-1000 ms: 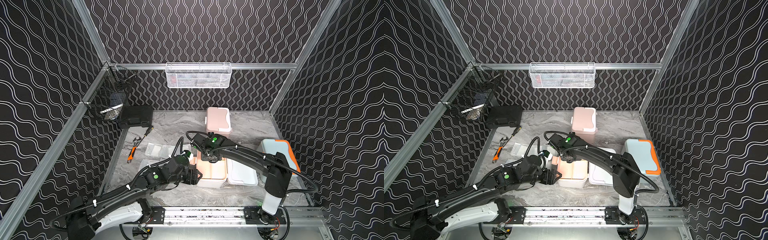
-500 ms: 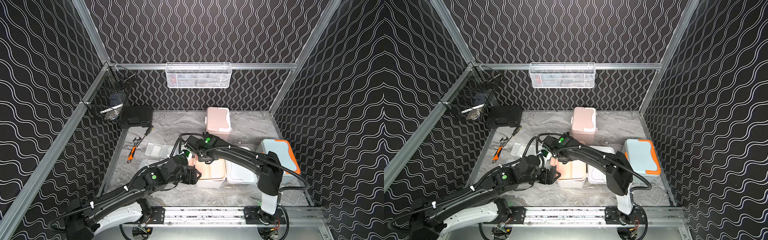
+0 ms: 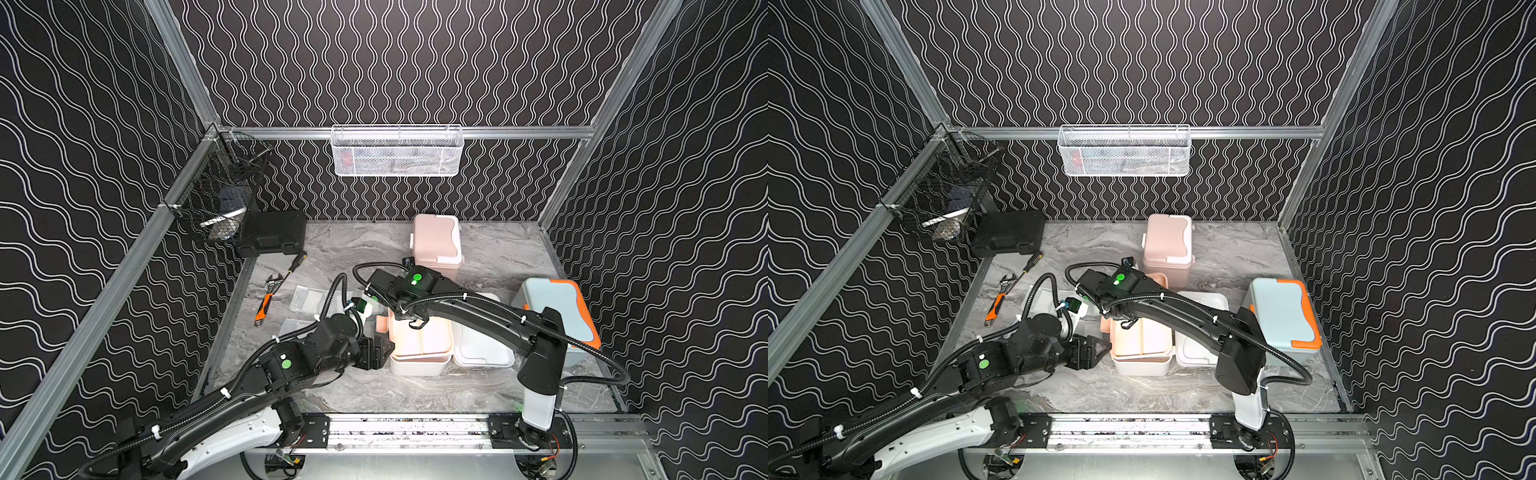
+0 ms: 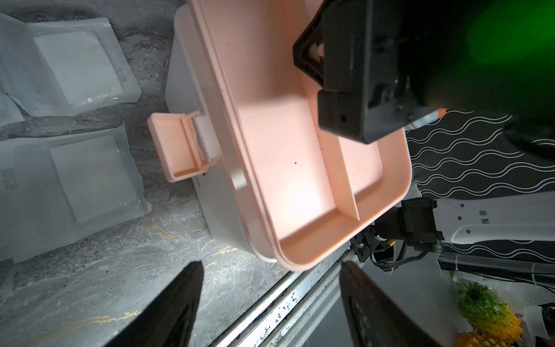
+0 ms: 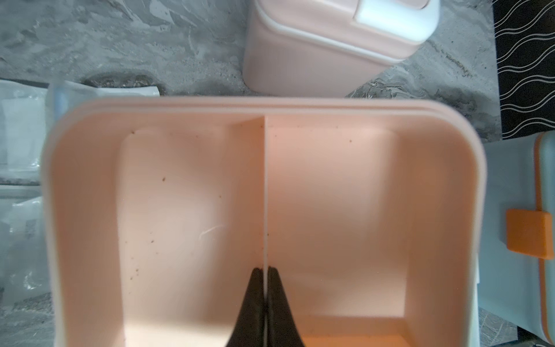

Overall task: Open first aid kits and take out gauze
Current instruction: Pick up the compartment layer from the first aid kit.

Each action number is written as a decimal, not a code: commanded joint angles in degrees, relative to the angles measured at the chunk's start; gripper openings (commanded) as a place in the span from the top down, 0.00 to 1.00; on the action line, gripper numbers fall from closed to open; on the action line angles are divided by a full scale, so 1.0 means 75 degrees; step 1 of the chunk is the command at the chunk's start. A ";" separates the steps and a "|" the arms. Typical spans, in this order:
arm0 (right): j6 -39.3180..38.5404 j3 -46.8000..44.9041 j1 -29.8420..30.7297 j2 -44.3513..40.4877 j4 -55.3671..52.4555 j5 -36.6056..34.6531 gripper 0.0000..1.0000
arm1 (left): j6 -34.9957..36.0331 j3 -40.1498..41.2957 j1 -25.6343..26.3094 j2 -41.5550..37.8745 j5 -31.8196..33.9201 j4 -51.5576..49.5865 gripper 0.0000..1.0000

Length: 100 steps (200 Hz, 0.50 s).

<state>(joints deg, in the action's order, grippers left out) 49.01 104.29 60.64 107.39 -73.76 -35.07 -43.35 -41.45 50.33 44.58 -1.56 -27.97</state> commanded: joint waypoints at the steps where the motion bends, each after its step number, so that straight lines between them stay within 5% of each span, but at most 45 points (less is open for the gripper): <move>1: -0.0132 -0.0063 0.0012 -0.0648 -0.0013 -0.0338 1.00 | 0.0159 -0.0243 -0.0007 -0.0306 0.0317 -0.0282 0.24; 54: -0.1553 -0.1713 -0.0011 -0.3487 0.2266 -0.0214 1.00 | 0.0617 -0.1212 -0.0007 -0.0860 0.0732 -0.1015 0.13; 100: -0.2224 -0.2580 -0.0023 -0.5489 0.2793 -0.0840 1.00 | 0.1214 -0.2307 -0.0007 -0.0913 0.1014 -0.1644 0.01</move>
<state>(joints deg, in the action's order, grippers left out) 36.27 87.57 60.53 71.85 -57.60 -37.21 -38.26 -55.44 50.28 38.00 3.79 -37.15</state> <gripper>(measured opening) 0.050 0.997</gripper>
